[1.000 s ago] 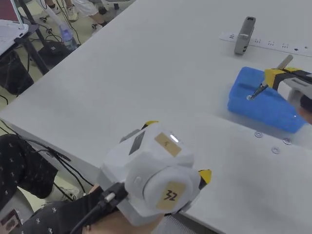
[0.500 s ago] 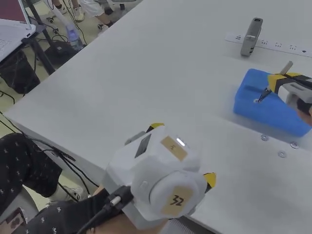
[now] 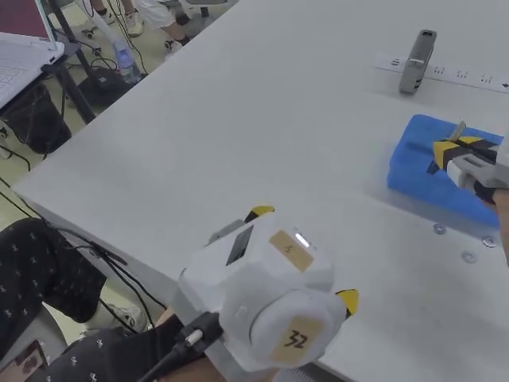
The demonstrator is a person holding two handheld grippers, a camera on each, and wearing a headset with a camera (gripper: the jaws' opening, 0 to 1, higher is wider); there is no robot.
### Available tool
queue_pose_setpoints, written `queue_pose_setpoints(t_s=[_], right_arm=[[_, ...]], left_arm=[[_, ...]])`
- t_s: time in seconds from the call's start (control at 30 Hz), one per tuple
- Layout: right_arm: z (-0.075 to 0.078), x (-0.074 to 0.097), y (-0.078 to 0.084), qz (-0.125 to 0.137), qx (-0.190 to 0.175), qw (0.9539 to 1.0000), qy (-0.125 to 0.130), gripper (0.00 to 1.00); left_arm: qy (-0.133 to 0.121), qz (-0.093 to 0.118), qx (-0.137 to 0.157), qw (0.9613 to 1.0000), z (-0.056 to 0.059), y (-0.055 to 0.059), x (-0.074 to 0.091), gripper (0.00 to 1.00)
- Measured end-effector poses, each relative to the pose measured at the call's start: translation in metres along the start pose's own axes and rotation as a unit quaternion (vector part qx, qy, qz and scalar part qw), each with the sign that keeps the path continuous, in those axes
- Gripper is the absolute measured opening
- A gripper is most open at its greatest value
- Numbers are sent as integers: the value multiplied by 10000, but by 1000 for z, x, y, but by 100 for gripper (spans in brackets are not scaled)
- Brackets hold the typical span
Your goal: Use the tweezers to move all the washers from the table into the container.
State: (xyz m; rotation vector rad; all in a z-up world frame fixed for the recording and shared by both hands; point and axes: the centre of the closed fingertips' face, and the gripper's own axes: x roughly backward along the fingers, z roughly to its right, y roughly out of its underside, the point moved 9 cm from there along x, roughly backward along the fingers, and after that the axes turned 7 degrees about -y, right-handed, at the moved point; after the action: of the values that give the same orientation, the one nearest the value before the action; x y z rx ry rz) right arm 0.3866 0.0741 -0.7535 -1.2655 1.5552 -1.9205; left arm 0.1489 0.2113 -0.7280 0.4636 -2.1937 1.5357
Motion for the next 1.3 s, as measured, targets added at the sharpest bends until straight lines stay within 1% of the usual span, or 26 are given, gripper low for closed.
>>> queue_pose_setpoints(t_s=[0.07, 0.1, 0.17, 0.3, 0.43, 0.57, 0.67, 0.77, 0.8, 0.97, 1.07, 1.13, 1.17, 1.23, 1.27, 1.3], right_arm=[[0, 0, 1, -18, 11, 10000, 6, 0], [-1, 0, 2, 43, 44, 10000, -2, 0], [-2, 0, 3, 15, 67, 10000, -3, 1], [-1, 1, 2, 25, 14, 10000, 19, 1], [3, 2, 2, -3, -40, 10000, 30, 1], [7, 11, -10, 134, -109, 9998, -46, 1], [9, 25, -23, 273, -170, 9995, -71, 1], [9, 33, -29, 390, -327, 9986, -171, 1], [9, 35, -30, 408, -336, 9984, -189, 1], [3, 56, -40, 509, -304, 9978, -303, 1], [0, 67, -41, 525, -332, 9974, -376, 1], [-7, 69, -38, 525, -290, 9974, -397, 1], [-8, 70, -38, 515, -275, 9975, -404, 1], [-12, 73, -34, 452, -179, 9978, -440, 1], [-16, 75, -31, 417, -157, 9980, -455, 1], [-17, 76, -29, 401, -146, 9980, -461, 1]], left_arm=[[-3, -12, -12, 10000, 0, 0, 0, 73], [-6, -12, -18, 10000, 0, 0, 0, 73], [-5, -13, -13, 10000, 0, 0, 0, 73], [-6, -11, -15, 10000, 0, 0, 0, 73], [-9, -6, -12, 10000, 0, 1, 0, 73], [-6, -9, -20, 10000, 0, 1, 0, 73], [-18, 6, -2, 10000, 0, 1, 0, 73], [-20, 19, 1, 10000, -1, 0, 0, 73], [-19, 21, 2, 10000, 0, 0, 0, 73], [-19, 28, 6, 10000, -1, 0, 1, 73], [-15, 24, 3, 10000, -1, 0, 1, 73], [-18, 27, -3, 10000, -1, 0, 1, 73], [-19, 27, -1, 10000, -1, 0, 1, 73], [-22, 24, 8, 10000, -1, 0, 1, 73], [-26, 24, 3, 10000, -1, 0, 1, 73], [-26, 24, 2, 10000, -1, 0, 1, 73]])
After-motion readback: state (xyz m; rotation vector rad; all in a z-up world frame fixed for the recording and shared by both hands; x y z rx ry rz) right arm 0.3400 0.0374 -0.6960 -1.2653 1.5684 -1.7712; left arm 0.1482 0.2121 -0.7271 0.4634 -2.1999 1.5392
